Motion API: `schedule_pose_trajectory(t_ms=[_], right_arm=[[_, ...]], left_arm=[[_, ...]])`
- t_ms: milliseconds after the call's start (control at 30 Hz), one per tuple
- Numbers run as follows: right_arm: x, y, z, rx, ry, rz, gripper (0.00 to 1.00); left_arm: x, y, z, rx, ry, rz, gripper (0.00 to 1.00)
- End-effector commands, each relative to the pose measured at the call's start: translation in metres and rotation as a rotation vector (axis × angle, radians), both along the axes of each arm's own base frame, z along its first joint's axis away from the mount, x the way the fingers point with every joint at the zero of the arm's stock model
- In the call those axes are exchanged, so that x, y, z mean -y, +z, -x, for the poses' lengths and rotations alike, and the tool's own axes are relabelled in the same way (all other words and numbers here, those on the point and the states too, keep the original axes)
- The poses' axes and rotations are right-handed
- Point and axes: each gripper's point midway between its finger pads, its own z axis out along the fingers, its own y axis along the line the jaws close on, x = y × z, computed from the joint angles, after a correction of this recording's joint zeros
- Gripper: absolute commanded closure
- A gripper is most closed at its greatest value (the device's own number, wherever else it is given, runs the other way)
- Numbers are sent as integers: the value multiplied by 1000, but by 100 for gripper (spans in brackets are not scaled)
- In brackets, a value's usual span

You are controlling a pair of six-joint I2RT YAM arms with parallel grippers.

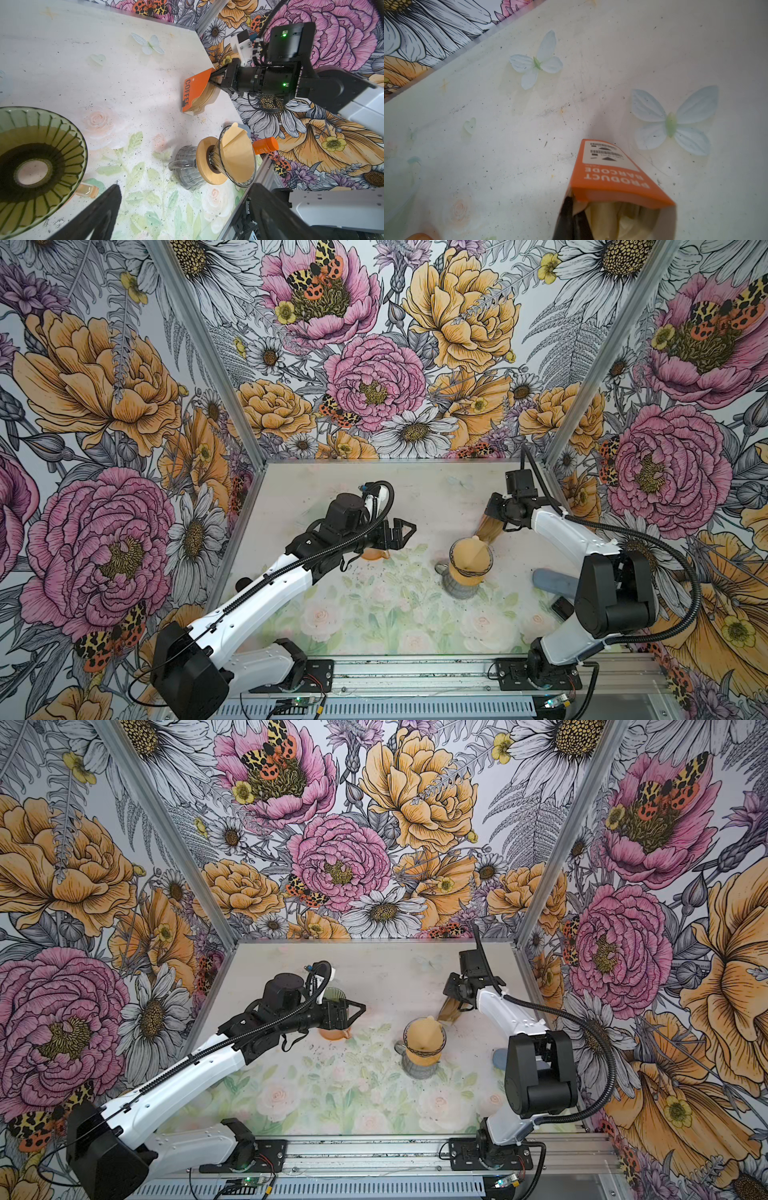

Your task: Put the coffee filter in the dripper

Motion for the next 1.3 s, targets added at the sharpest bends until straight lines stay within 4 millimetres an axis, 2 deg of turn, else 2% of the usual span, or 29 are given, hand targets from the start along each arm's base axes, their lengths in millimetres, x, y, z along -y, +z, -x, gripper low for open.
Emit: schedule_pose_trajectory(t_ms=[0, 167, 367, 1000, 1100, 1267], right_arm=[[0, 23, 3, 73, 23, 33, 96], [-3, 39, 12, 103, 50, 53, 97], [-3, 43, 21, 94, 68, 66, 97], [-19, -24, 14, -84, 119, 16, 98], [-19, -26, 14, -90, 118, 15, 98], [-21, -16, 16, -64, 121, 17, 98]], left_arm=[[3, -5, 2, 1, -6, -2, 1], [2, -1, 2, 4, -2, 4, 1], [3, -3, 2, -8, -1, 4, 1], [-1, -7, 2, -21, 14, -7, 1], [-3, -7, 2, -21, 15, -10, 1], [-5, -8, 1, -24, 24, -13, 1]])
